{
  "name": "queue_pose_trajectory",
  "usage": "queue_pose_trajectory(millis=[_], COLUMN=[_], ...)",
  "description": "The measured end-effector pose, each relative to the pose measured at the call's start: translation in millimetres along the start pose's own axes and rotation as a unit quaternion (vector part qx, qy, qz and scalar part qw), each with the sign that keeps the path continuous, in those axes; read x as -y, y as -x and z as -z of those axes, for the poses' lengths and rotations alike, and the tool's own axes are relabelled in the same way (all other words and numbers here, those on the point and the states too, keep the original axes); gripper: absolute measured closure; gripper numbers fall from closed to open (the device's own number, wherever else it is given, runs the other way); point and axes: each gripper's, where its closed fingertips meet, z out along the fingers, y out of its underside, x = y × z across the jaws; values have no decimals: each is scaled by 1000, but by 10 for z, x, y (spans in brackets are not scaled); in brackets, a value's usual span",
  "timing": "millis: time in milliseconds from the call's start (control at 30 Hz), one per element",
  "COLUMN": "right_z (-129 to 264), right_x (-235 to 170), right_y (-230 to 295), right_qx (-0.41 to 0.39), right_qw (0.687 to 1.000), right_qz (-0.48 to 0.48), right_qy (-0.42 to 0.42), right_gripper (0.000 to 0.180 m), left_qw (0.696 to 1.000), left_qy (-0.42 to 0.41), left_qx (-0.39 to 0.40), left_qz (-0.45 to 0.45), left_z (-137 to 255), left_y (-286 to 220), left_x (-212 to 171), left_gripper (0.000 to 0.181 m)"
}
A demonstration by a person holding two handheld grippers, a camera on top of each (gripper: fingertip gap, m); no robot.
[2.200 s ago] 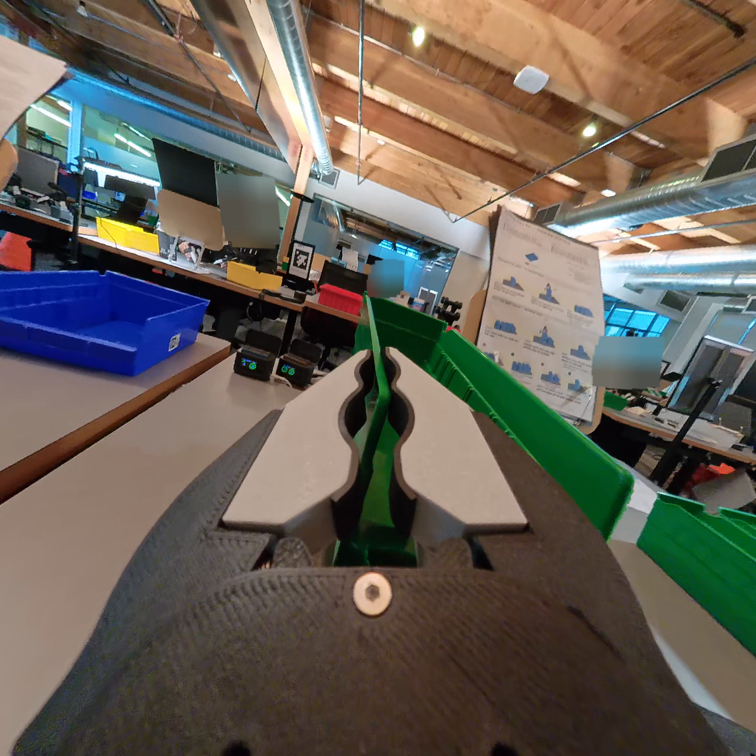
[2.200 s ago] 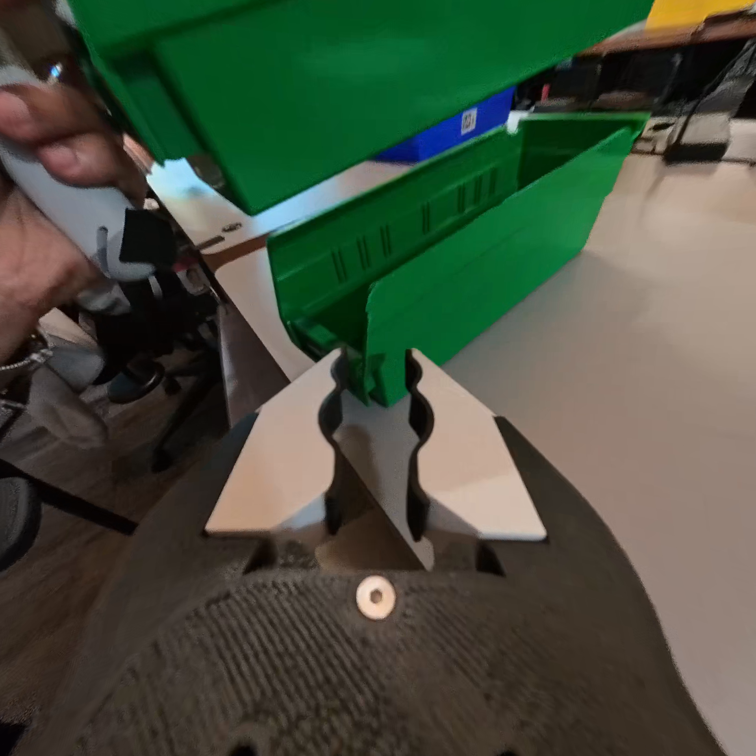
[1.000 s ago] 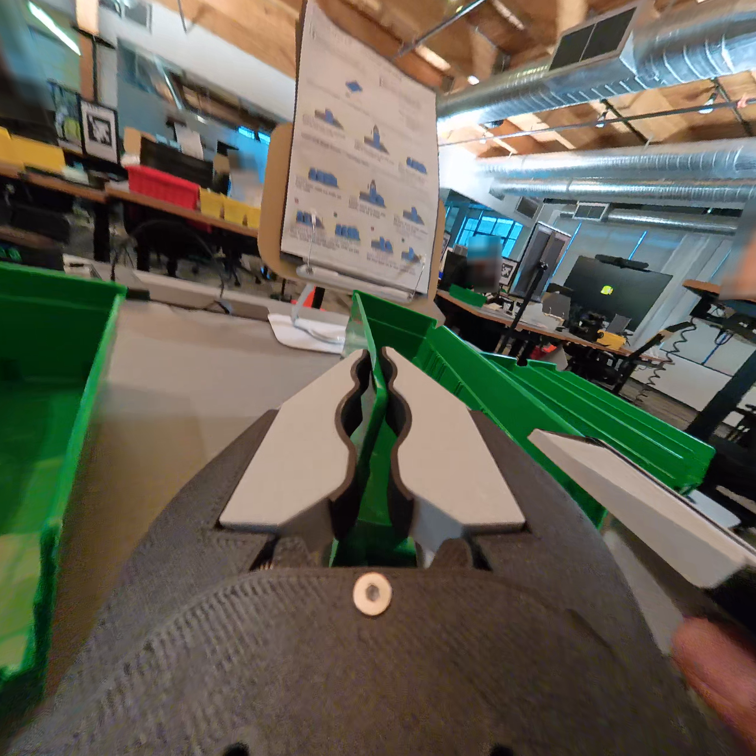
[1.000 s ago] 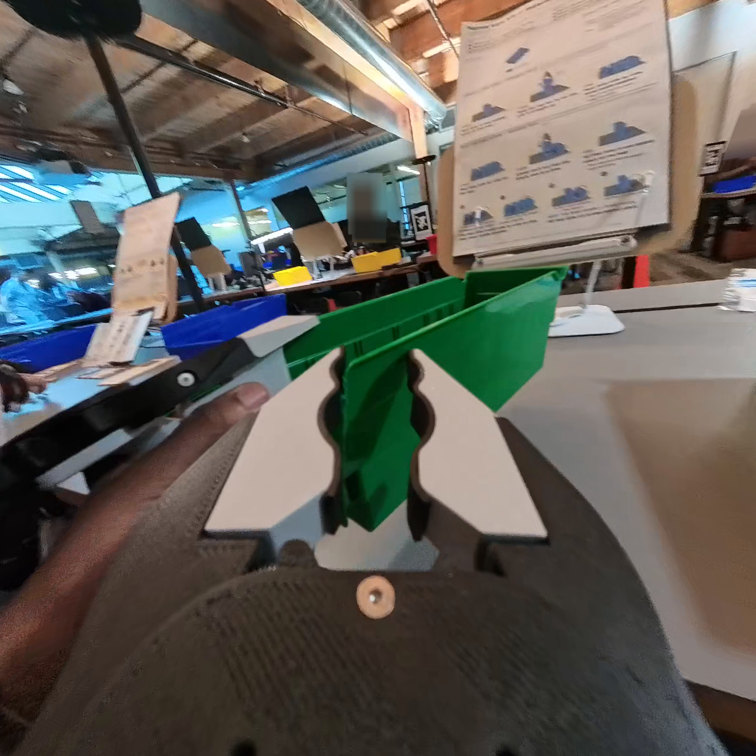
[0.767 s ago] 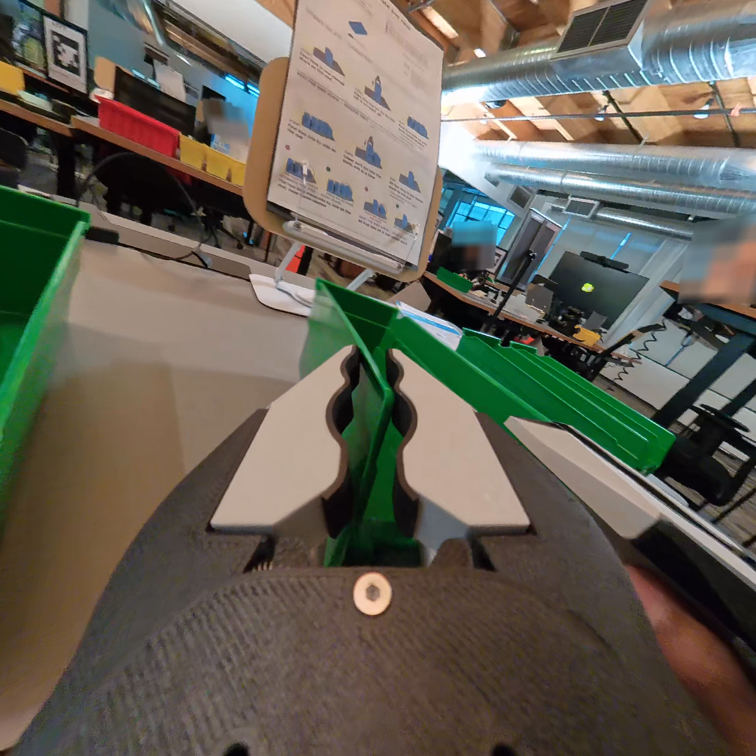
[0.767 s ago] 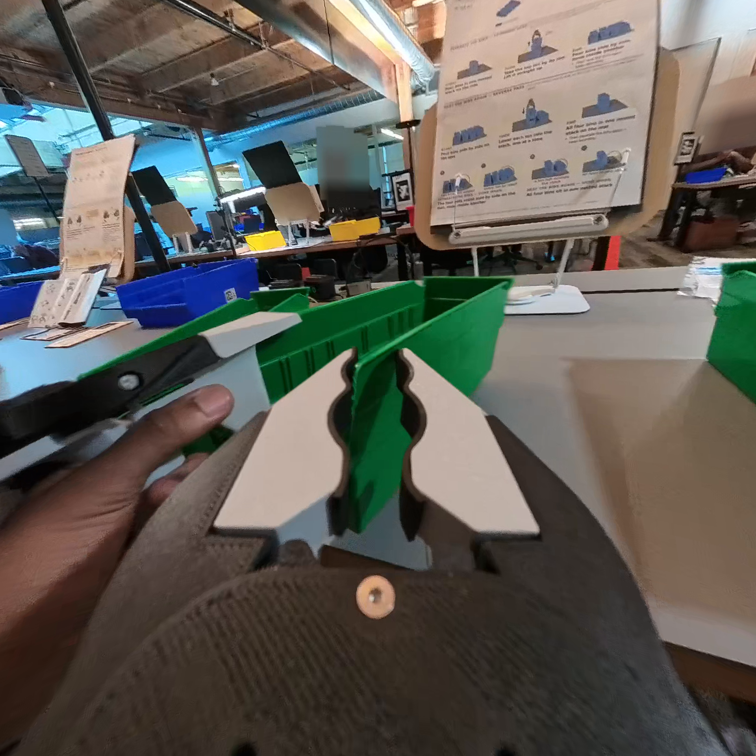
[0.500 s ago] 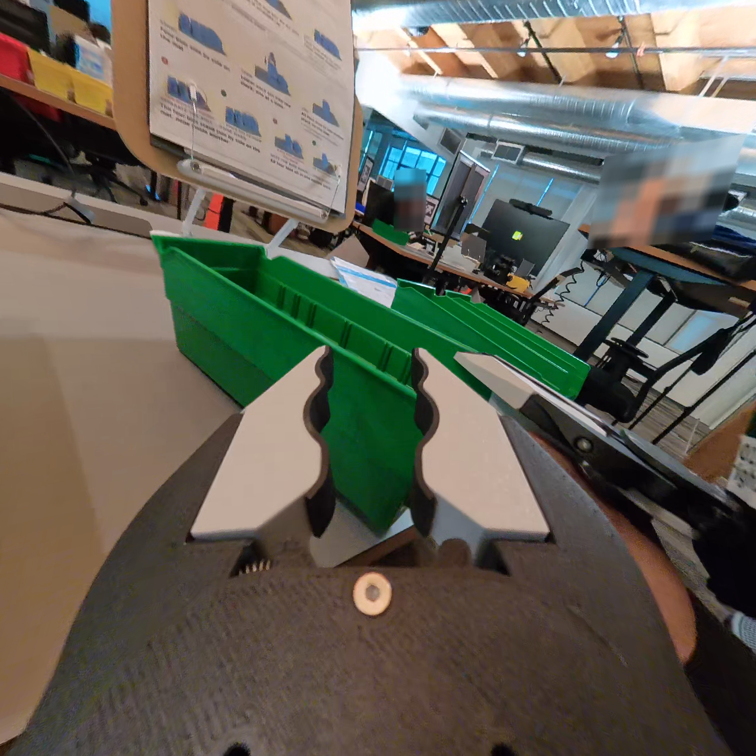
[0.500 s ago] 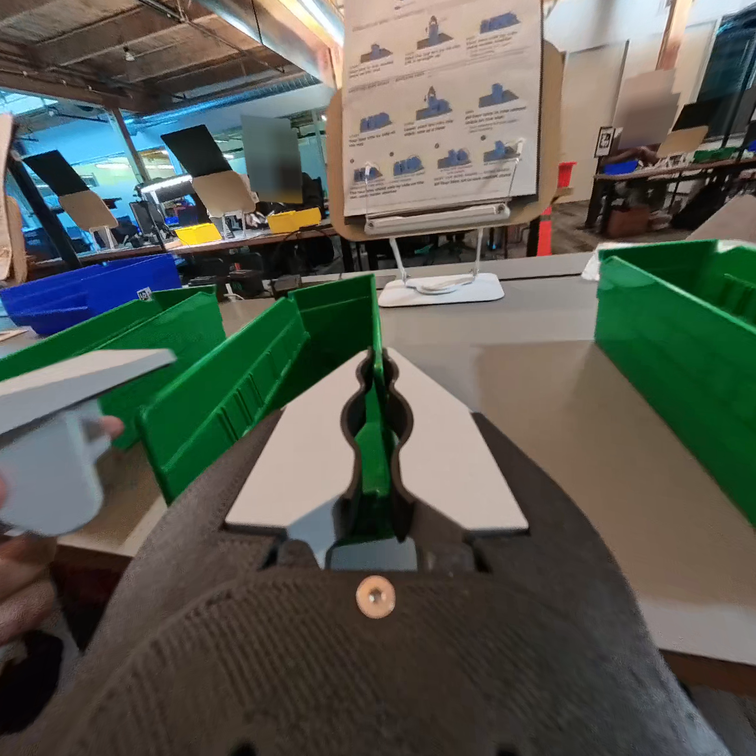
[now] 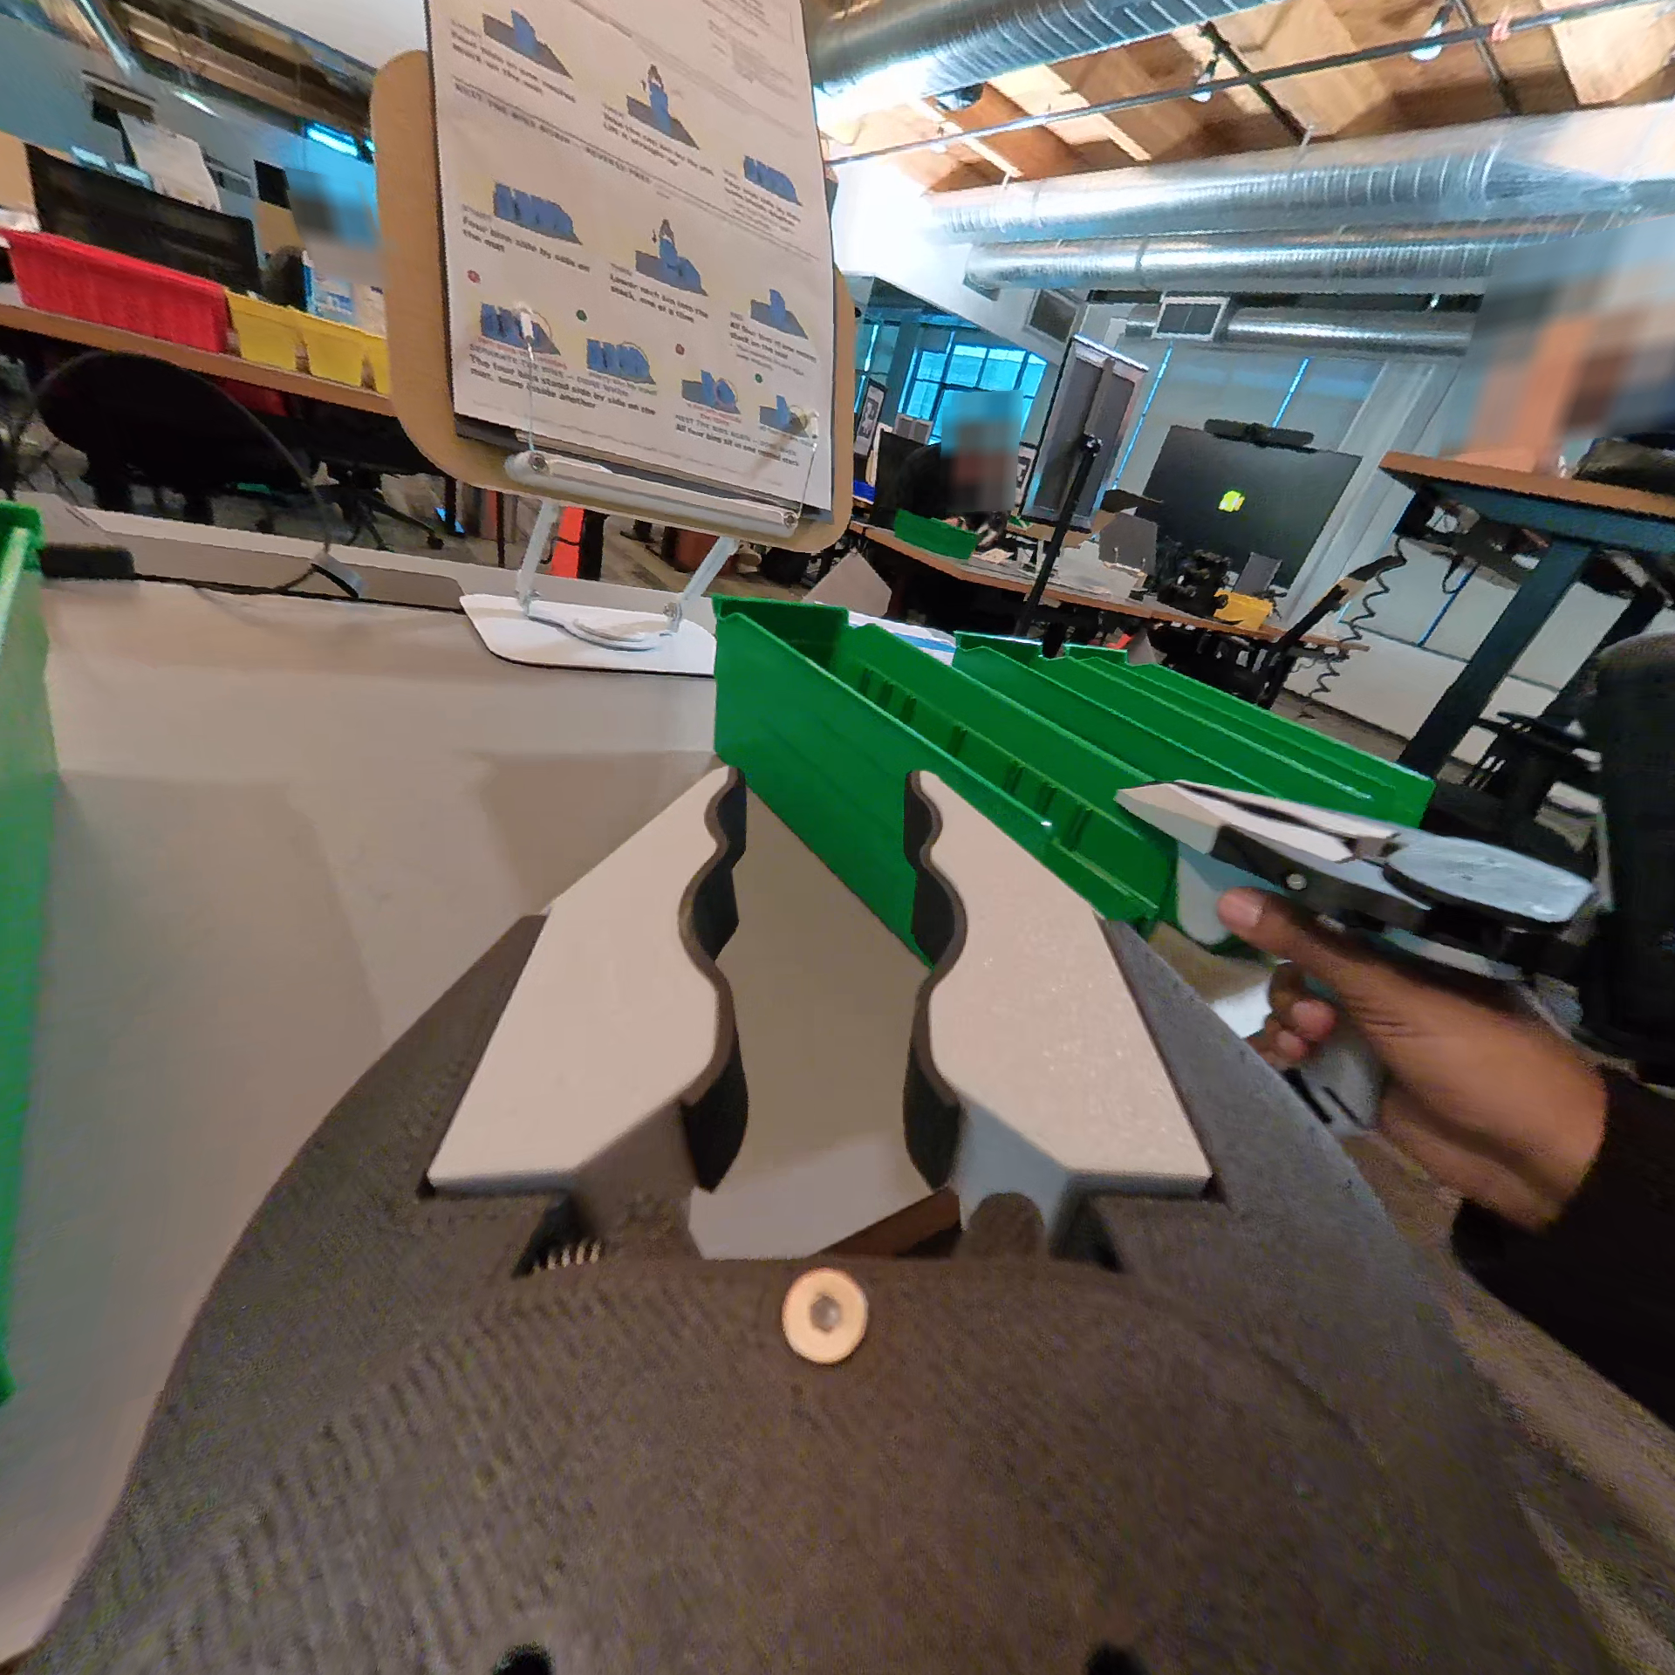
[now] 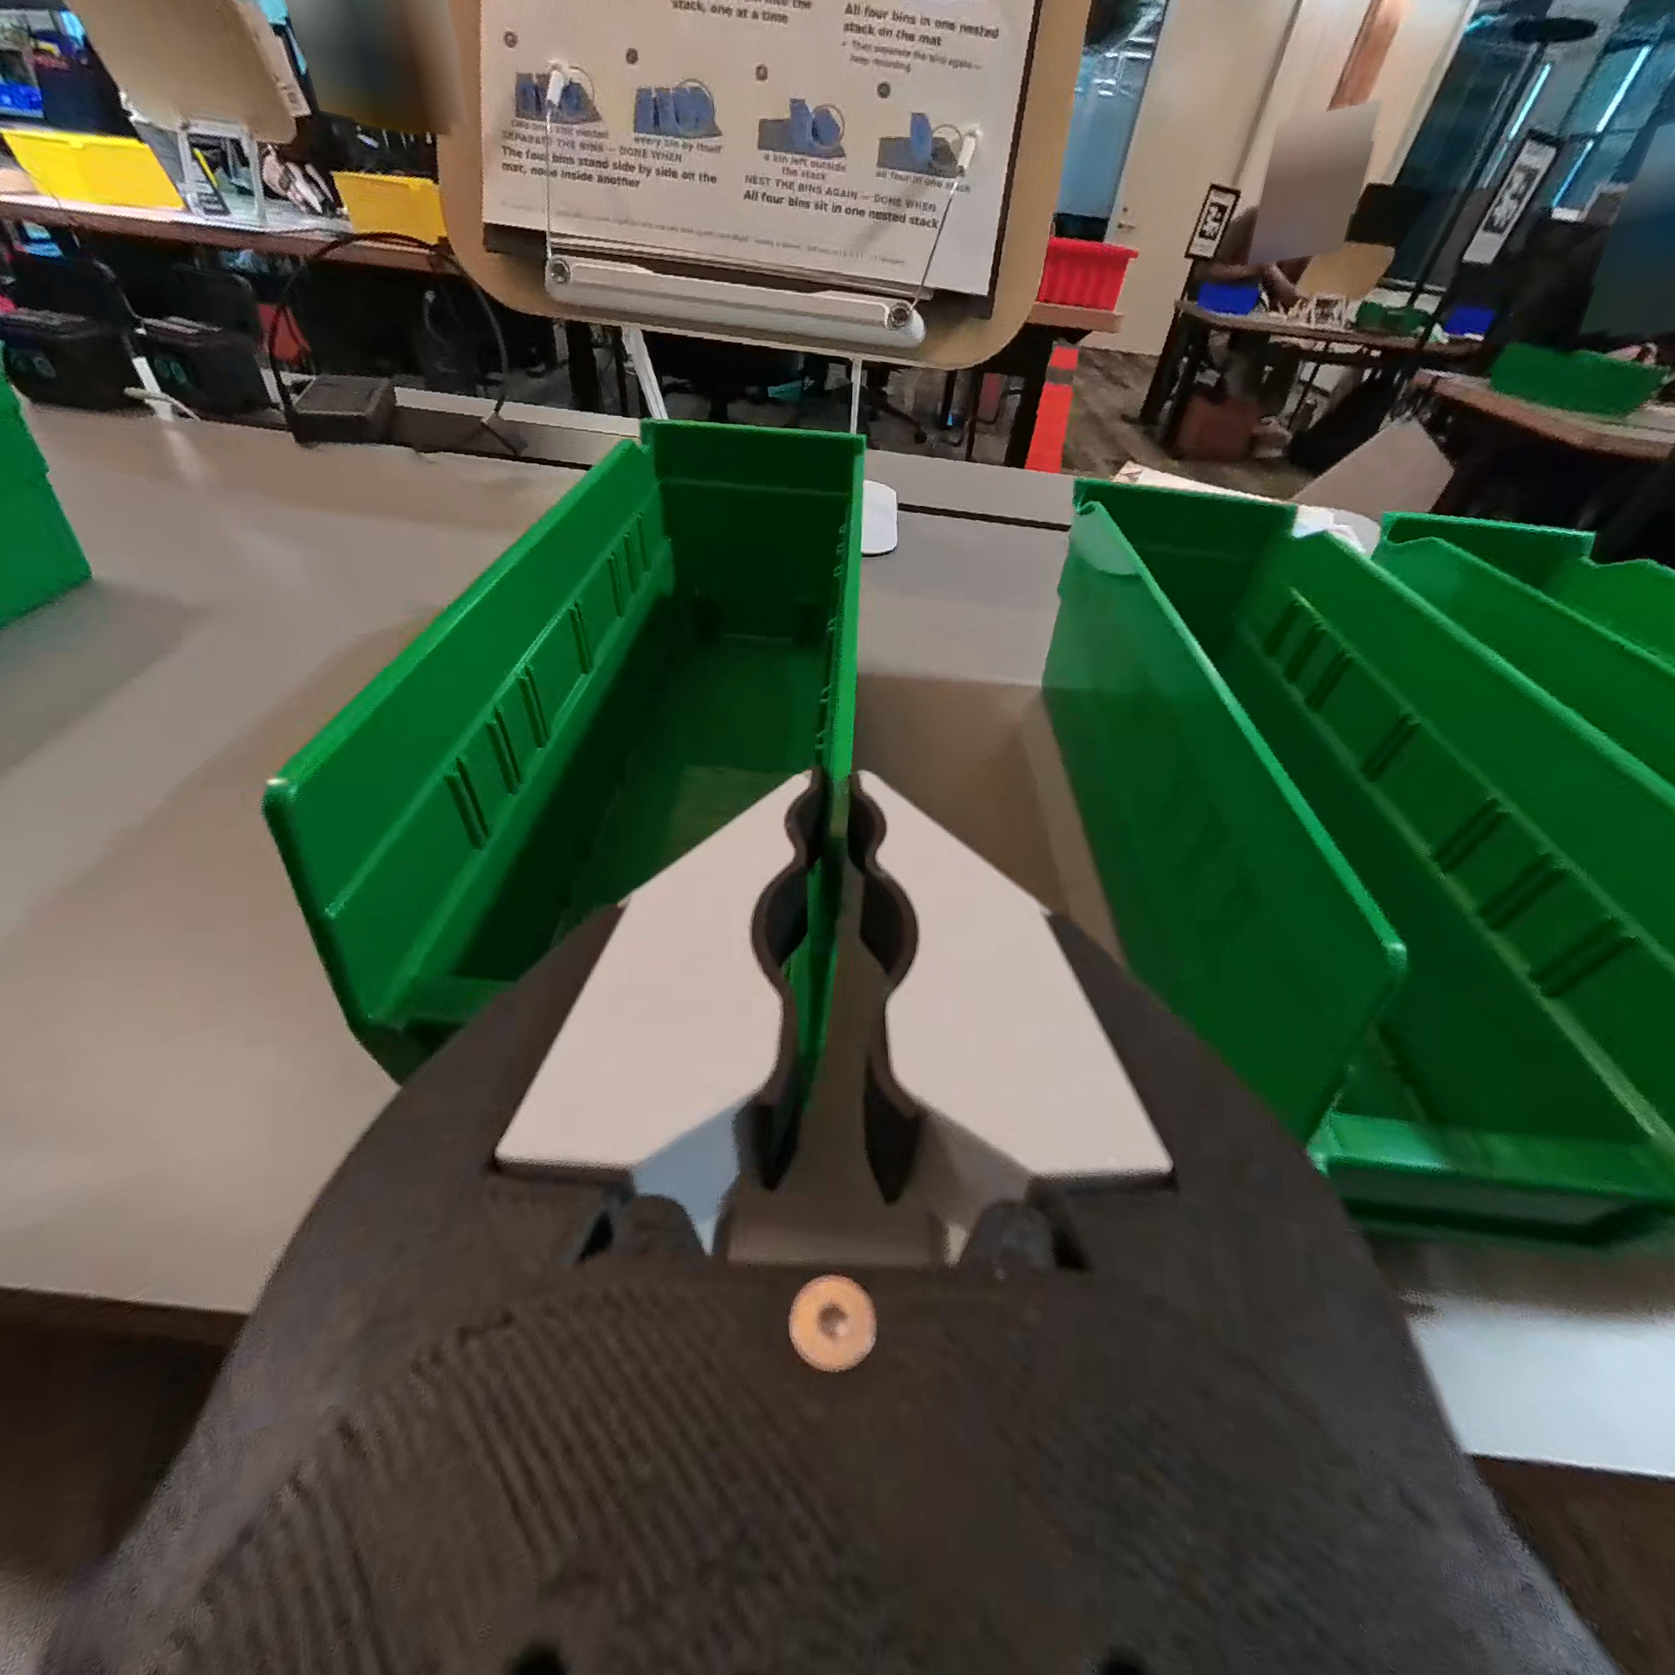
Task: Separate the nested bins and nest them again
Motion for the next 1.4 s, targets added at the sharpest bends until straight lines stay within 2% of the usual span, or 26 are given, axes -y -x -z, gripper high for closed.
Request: queue_pose_trajectory(millis=[167, 267, 367, 400, 467, 533, 700, 733, 767, 800, 933, 1233, 1400], right_z=[71, 103, 233, 291, 412, 506, 594, 587, 576, 563, 527, 507, 498], right_x=[-40, 38, 296, 388, 529, 605, 618, 598, 574, 552, 501, 458, 589], right_y=[39, 46, 70, 97, 186, 305, 712, 783, 847, 896, 1001, 994, 634], right_qx=[34, 34, 47, 57, 87, 121, 193, 202, 211, 219, 249, 245, 236], right_qw=[999, 999, 995, 992, 986, 978, 965, 965, 964, 963, 958, 961, 956], right_qz=[-13, 25, 32, 23, -8, -43, -31, -22, -17, -16, -44, -21, -88], right_qy=[-2, -8, -82, -106, -145, -167, -173, -168, -162, -155, -133, -128, -154], right_gripper=[173, 140, 132, 133, 145, 148, 152, 154, 155, 155, 157, 157, 159], left_qw=[997, 989, 972, 966, 959, 954, 955, 954, 952, 949, 944, 944, 941], left_qy=[0, -16, -34, -36, -47, -45, 37, 50, 57, 58, 59, 61, 63], left_qx=[33, 82, 167, 195, 224, 247, 268, 273, 277, 277, 278, 285, 301], left_qz=[-69, -119, -163, -169, -168, -162, -124, -115, -119, -135, -166, -158, -140], left_z=[-28, -22, 49, 88, 165, 220, 181, 173, 165, 160, 185, 170, 180], left_y=[118, 284, 609, 740, 956, 1193, 1628, 1672, 1695, 1691, 1673, 1703, 1781], left_x=[-24, 77, 254, 294, 372, 411, 31, -51, -86, -81, -78, -69, -46], left_gripper=[148, 142, 131, 131, 143, 146, 145, 153, 157, 172, 181, 181, 181])
